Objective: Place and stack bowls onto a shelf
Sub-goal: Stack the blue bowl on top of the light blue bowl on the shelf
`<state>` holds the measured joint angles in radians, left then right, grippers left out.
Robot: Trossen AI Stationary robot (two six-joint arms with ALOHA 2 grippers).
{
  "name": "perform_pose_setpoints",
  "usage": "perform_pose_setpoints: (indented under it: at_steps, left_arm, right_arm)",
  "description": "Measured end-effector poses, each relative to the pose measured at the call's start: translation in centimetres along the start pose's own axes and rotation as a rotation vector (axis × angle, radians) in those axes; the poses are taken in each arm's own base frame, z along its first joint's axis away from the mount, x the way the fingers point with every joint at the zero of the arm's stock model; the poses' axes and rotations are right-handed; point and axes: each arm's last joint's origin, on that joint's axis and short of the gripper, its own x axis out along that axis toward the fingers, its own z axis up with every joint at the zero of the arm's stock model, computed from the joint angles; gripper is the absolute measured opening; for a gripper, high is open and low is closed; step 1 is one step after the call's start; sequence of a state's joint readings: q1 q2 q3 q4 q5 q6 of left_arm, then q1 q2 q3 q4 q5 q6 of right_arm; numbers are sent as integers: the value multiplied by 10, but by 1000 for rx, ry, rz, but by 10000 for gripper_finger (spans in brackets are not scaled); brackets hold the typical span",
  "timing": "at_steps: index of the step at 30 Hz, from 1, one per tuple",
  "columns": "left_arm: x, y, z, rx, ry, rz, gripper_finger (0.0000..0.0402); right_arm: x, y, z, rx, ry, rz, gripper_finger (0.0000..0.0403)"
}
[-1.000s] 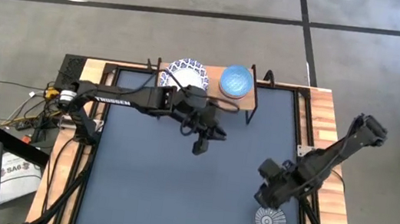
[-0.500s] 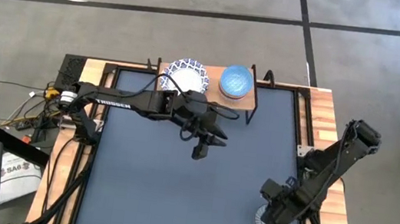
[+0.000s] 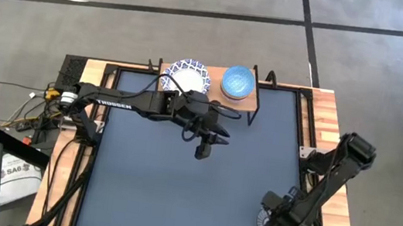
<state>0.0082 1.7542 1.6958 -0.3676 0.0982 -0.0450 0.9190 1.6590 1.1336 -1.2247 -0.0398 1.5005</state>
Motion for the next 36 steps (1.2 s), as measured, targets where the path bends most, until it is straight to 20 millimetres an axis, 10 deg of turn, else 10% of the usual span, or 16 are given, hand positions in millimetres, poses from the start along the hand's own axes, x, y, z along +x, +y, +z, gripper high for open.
perform_pose_setpoints:
  at_steps: [12, 19, 36]
  left_arm:
    - [0, 0, -1, -3, 12, 1, 93]
    - [0, 1, -4, -8, 44, 19, 93]
    - [-1, 13, -5, -11, 50, 171, 93]
  right_arm:
    - [39, -8, 1, 88, 82, 86, 101]
    - [13, -21, 18, 160, 50, 160, 40]
    - [-49, -73, 125, 437, -348, 127, 47]
